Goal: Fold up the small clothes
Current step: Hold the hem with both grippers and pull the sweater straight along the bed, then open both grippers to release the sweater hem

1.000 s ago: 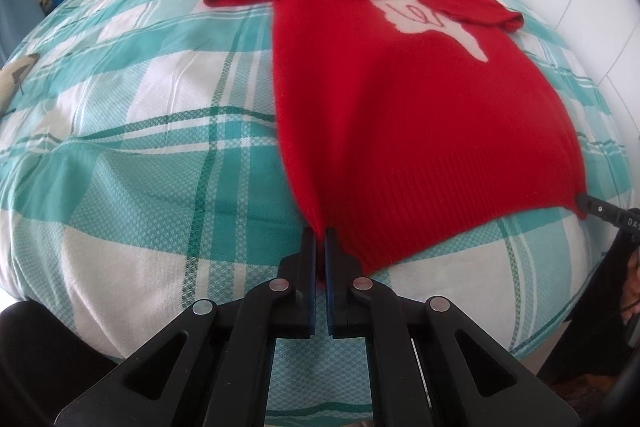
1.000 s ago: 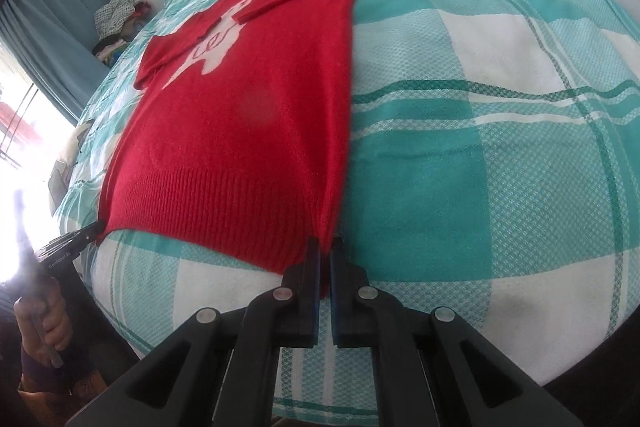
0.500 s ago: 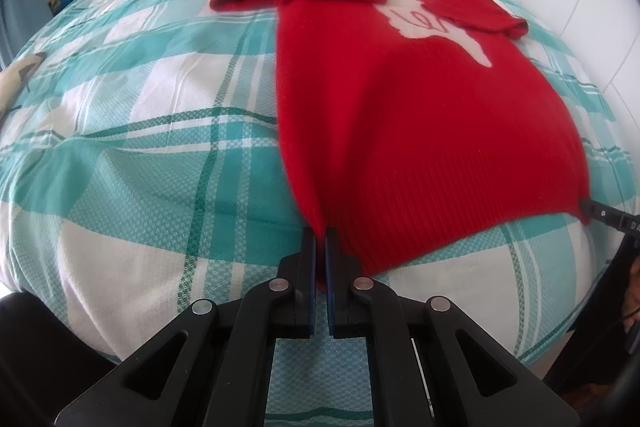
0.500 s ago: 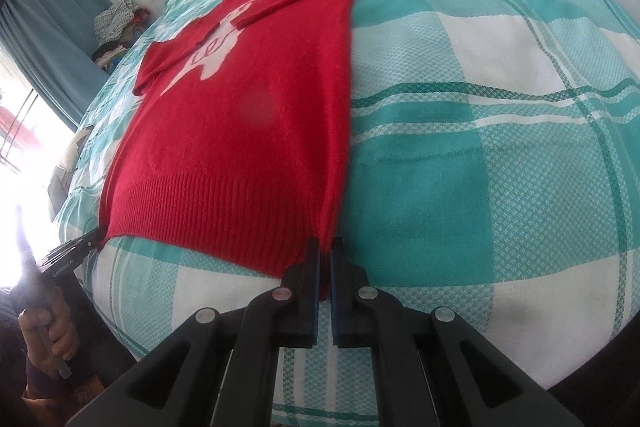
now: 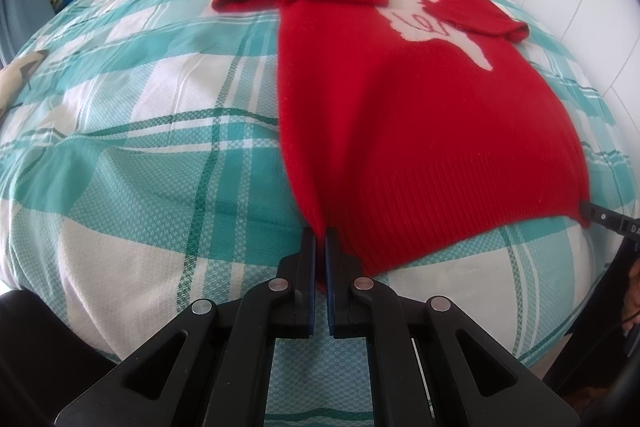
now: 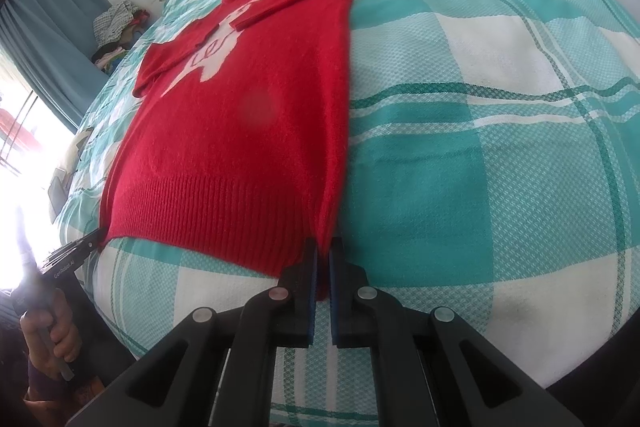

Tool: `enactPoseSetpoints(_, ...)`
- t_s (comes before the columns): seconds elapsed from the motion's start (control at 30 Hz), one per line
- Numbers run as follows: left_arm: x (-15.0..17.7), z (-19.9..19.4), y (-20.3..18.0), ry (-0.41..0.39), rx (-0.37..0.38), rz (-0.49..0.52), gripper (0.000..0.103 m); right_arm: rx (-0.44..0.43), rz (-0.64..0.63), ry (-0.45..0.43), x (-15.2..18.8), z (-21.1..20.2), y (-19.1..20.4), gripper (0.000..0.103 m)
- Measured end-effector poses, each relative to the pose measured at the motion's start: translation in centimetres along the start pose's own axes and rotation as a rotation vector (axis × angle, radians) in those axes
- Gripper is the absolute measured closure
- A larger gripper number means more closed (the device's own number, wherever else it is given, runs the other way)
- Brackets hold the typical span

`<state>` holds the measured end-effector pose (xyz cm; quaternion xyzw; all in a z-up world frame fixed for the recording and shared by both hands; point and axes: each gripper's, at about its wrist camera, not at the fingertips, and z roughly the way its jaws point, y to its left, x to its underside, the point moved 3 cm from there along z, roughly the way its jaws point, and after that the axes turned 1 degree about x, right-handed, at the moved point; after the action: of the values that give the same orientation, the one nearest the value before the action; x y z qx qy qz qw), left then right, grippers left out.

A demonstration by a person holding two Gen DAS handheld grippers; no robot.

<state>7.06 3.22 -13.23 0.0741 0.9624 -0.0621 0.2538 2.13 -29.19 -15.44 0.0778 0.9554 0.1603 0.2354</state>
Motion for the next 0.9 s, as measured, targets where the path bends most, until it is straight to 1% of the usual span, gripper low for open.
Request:
enactPoseSetpoints(0.2, 0.0, -0.1, 0.1, 0.0, 0.008, -0.014, 0.099, -0.003, 0.002, 0.001, -0.1, 0.0, 0.0, 0.098)
enactPoseSetpoints(0.27, 0.0, -0.1, 0.1, -0.001, 0.007, -0.013, 0.098, -0.008, 0.003, 0.001, -0.1, -0.1, 0.1, 0.096)
enactPoseSetpoints(0.4, 0.0, -0.3, 0.0, -0.009, 0.006, -0.013, 0.097, -0.015, 0.009, 0.002, -0.1, -0.2, 0.1, 0.094)
enactPoseSetpoints(0.47, 0.1, -0.7, 0.0, -0.017, 0.011, -0.018, 0.088, -0.019, 0.011, 0.004, 0.0, -0.4, 0.1, 0.091)
enactPoseSetpoints(0.5, 0.1, -0.9, 0.0, -0.021, 0.019, -0.024, 0.075, -0.021, 0.012, 0.006, 0.0, -0.6, 0.1, 0.09)
enactPoseSetpoints(0.53, 0.1, -1.2, 0.1, -0.025, 0.034, -0.033, 0.055, -0.023, 0.012, 0.006, 0.0, -0.7, 0.1, 0.087)
enactPoseSetpoints(0.57, 0.1, -1.5, 0.1, -0.031, 0.05, -0.044, 0.045, -0.025, 0.014, 0.006, 0.1, -0.9, 0.1, 0.084)
enactPoseSetpoints(0.6, 0.2, -1.8, 0.1, -0.036, 0.06, -0.053, 0.03, -0.029, 0.017, 0.005, 0.2, -1.1, 0.0, 0.079)
enactPoseSetpoints(0.63, 0.2, -2.2, 0.1, -0.042, 0.064, -0.059, 0.026, -0.031, 0.019, 0.005, 0.3, -1.3, 0.0, 0.073)
enactPoseSetpoints(0.73, 0.2, -2.9, 0.0, -0.047, 0.057, -0.059, 0.026, -0.02, 0.017, 0.003, 0.5, -2.1, 0.0, 0.067)
enactPoseSetpoints(0.83, -0.4, -4.3, 0.6, -0.08, 0.041, -0.075, 0.026, 0.014, -0.003, -0.014, 0.5, -3.4, -0.1, 0.066)
enactPoseSetpoints(0.87, -0.8, -4.8, 1.0, -0.099, 0.033, -0.086, 0.025, 0.044, -0.023, -0.033, 0.2, -4.1, -0.1, 0.066)
enactPoseSetpoints(0.9, -1.3, -5.2, 1.5, -0.119, 0.021, -0.101, 0.023, 0.084, -0.053, -0.063, -0.3, -5.1, -0.1, 0.066)
